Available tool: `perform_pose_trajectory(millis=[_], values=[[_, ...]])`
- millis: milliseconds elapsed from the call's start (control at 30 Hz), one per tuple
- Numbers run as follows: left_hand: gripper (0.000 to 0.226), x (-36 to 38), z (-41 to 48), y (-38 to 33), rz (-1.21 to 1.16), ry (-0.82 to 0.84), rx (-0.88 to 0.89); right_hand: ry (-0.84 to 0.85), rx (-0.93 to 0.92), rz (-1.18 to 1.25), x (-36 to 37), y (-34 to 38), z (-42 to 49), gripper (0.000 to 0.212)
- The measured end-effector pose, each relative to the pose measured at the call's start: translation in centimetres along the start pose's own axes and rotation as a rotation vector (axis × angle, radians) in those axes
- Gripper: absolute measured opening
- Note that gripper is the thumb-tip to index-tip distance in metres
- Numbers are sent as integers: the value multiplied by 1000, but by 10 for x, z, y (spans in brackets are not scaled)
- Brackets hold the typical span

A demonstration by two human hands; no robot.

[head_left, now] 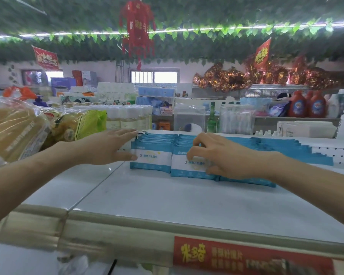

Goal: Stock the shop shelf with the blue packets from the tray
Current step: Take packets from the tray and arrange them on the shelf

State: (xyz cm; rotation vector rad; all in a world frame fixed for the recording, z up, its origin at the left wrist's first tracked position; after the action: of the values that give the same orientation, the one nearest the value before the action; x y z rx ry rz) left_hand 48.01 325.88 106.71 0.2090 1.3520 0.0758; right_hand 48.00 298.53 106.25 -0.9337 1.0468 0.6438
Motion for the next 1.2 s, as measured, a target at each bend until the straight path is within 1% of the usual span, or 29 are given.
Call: perform_pose_trajectory(millis=[100,200,233,333,400,467,533,600,700,767,800,867,933,1033,1200], values=[[92,-4,-12,10,43,-39,10,41,34,50,2,-2,7,43],[92,-5,-23,19,36,-66,14,120,54,170,0,-4,13,36],[91,-5,-27,21,26,-69,15,151,48,213,0,-4,14,38],[86,-5,-37,24,-58,-44,10,262,32,281,1,-4,19,53],[86,-4,-42,21,-134,-16,16,296,43,343,0,-4,26,59],[86,-4,-46,14,-180,7,32,282,33,399,-6,0,39,62],[83,-6,-46,7,-218,-7,47,242,-7,417,-12,8,57,63],[74,-16,-45,1,-258,-65,60,215,-50,429,-13,19,80,64],[54,-37,-42,-3,-307,-193,73,186,-112,424,-12,33,117,66],[45,-47,-39,-2,-341,-270,40,180,-146,400,-10,38,137,65],[44,-47,-38,-2,-344,-289,17,184,-160,376,-7,39,145,64],[51,-39,-32,0,-319,-279,-20,195,-182,324,0,38,155,62],[61,-23,-26,1,-295,-229,-32,197,-197,270,8,36,158,62],[72,0,-17,-3,-244,-188,2,178,-197,205,13,30,156,60],[77,14,-8,-10,-214,-254,29,94,-242,71,12,33,148,57]])
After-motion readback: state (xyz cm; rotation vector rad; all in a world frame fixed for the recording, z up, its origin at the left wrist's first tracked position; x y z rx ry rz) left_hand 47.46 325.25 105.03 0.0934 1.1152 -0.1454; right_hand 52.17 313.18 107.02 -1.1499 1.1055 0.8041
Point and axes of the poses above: each hand's wrist, its own z-axis towards the middle knuckle, its own x-axis out of the palm, y = z × x, the point moved 8 cm from there along z, towards the middle knuckle, and after that the axes turned 5 degrees about -x, right-handed, at the moved point
